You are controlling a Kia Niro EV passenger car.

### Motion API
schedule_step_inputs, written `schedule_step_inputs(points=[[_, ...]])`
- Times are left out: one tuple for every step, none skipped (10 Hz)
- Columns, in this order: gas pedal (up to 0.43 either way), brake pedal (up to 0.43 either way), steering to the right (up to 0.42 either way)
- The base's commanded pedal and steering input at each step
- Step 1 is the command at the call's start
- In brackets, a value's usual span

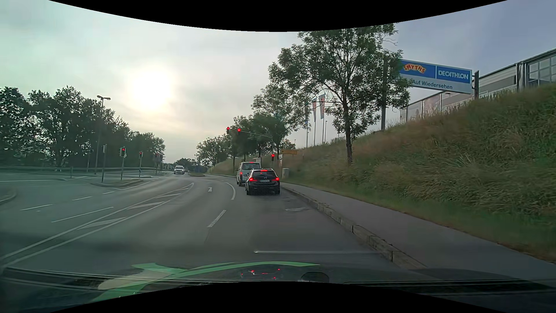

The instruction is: Follow the waypoints while adhering to traffic rules and regulations

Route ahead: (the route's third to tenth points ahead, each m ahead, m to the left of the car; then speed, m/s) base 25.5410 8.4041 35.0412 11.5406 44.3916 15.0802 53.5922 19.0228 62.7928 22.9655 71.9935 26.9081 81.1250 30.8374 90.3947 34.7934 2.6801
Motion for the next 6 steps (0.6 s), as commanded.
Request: schedule_step_inputs(points=[[0.0, 0.0, -0.066], [0.0, 0.0, -0.067], [0.0, 0.0, -0.068], [0.0, 0.0, -0.068], [0.0, 0.0, -0.068], [0.0, 0.0, -0.068]])
